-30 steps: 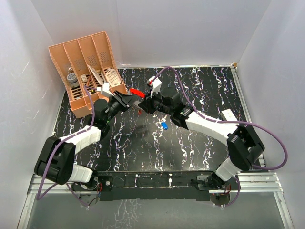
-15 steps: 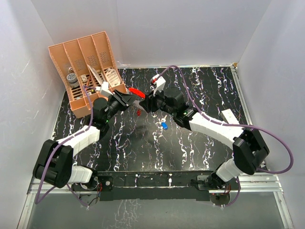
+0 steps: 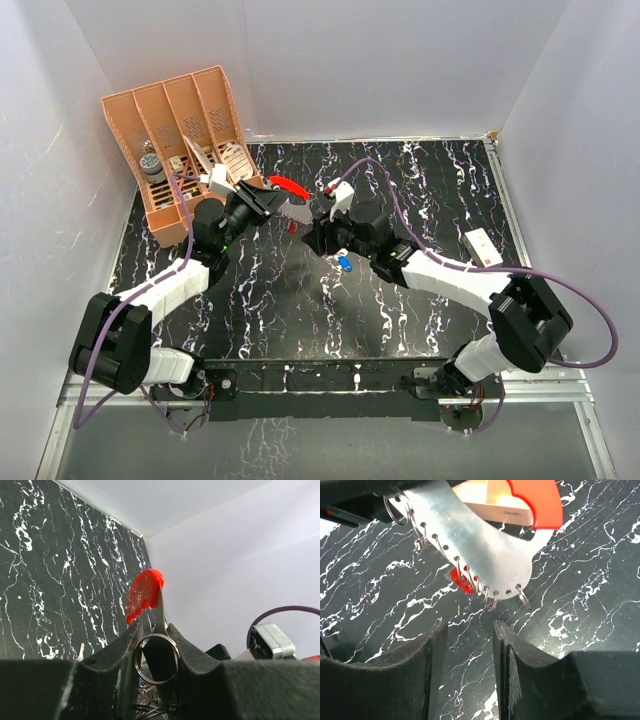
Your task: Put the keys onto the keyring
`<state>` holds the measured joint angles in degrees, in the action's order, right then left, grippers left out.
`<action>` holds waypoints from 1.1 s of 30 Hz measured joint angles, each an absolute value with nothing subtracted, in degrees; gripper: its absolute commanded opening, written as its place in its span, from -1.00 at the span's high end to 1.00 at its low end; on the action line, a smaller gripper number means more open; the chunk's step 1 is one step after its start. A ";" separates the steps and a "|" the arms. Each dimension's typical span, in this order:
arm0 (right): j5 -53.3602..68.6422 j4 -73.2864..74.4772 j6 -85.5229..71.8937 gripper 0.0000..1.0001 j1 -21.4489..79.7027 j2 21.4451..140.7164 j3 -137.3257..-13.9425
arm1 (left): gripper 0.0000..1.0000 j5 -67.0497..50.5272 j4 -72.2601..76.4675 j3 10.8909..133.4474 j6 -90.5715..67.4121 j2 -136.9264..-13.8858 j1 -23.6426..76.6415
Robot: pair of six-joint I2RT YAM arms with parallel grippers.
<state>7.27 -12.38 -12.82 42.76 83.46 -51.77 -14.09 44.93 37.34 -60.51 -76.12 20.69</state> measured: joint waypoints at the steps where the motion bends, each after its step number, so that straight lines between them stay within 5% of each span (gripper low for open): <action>1: 7.20 -12.60 -13.21 0.20 42.76 83.15 -51.05 | 1.00 -14.06 44.93 37.65 -60.53 -76.12 20.69; 18: 2.61 -15.92 -14.31 -0.13 42.74 80.44 -49.80 | 1.00 -13.89 43.75 38.28 -60.73 -76.12 20.69; 33: 1.89 -15.53 -13.19 0.00 42.59 80.51 -50.15 | 1.00 -12.40 42.96 38.28 -64.07 -76.12 20.69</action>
